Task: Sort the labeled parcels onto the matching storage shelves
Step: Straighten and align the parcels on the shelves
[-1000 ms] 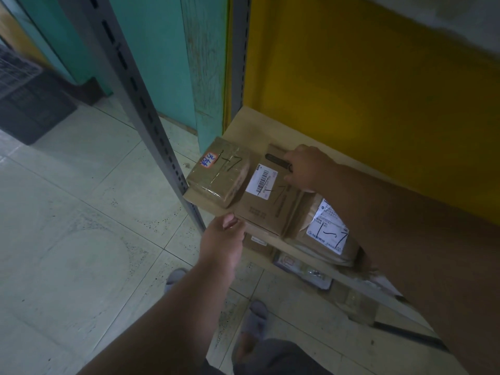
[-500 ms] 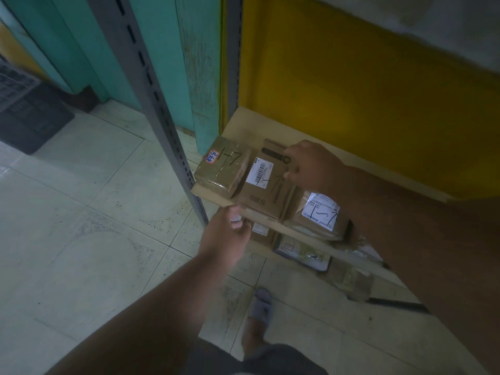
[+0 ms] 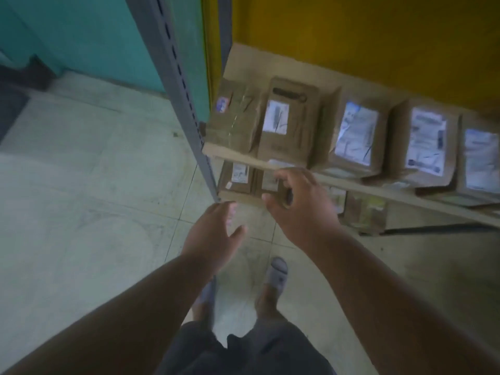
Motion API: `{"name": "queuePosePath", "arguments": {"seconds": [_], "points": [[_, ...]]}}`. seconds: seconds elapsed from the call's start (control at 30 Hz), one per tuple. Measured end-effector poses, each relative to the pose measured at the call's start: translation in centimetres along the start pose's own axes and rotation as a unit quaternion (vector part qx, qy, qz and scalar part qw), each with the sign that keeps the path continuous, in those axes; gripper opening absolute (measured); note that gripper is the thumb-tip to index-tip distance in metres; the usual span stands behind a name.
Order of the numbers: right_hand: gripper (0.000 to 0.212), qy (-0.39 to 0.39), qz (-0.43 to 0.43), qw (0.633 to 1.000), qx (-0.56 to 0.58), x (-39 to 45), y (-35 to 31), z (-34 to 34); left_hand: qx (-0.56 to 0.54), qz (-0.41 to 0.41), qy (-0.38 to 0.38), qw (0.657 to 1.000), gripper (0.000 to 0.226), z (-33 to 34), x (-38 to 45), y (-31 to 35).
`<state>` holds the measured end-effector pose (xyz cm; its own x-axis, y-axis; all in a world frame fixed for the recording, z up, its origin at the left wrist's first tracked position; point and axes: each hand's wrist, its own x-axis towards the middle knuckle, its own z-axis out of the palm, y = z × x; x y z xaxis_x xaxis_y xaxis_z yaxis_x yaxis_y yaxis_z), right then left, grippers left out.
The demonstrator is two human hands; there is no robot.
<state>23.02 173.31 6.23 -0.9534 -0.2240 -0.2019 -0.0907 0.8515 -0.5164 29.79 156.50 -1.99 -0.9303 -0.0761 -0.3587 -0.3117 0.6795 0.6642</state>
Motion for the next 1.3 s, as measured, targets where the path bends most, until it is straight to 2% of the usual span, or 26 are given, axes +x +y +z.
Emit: {"name": "queuePosePath", "arguments": {"seconds": [0.13, 0.33, 0.57, 0.7, 0.87, 1.03, 1.3], "points": [[0.046, -0.033, 0.001, 0.999, 0.017, 1.5, 4.1, 8.5, 0.001, -0.045, -0.013, 0.999, 0.051, 5.7, 3.1, -6.1], [0.044, -0.062, -0.020, 0.998, -0.007, 6.9, 12.4, 19.2, -0.018, -0.075, 0.020, 0.997, 0.049, 15.7, 10.4, -13.5], [0.041, -0.064, -0.040, 0.997, -0.025, 14.6, 21.8, 27.5, -0.007, -0.068, 0.051, 0.996, 0.049, 23.7, 19.9, -20.0], [0.046, -0.050, -0.034, 0.996, -0.064, 21.5, 25.0, 30.8, -0.073, -0.095, 0.062, 0.991, 0.051, 27.2, 24.4, -22.4], [0.059, -0.058, -0.092, 0.986, -0.126, 30.9, 26.7, 34.5, -0.094, -0.119, 0.106, 0.983, 0.054, 29.5, 28.4, -24.7], [0.080, -0.102, -0.116, 0.968, -0.200, 38.5, 26.8, 37.3, -0.073, -0.105, 0.111, 0.986, 0.061, 30.0, 29.7, -26.7], [0.087, -0.123, -0.110, 0.964, -0.208, 39.5, 27.9, 38.0, -0.018, -0.090, 0.076, 0.993, 0.063, 29.4, 30.5, -26.0]]}}
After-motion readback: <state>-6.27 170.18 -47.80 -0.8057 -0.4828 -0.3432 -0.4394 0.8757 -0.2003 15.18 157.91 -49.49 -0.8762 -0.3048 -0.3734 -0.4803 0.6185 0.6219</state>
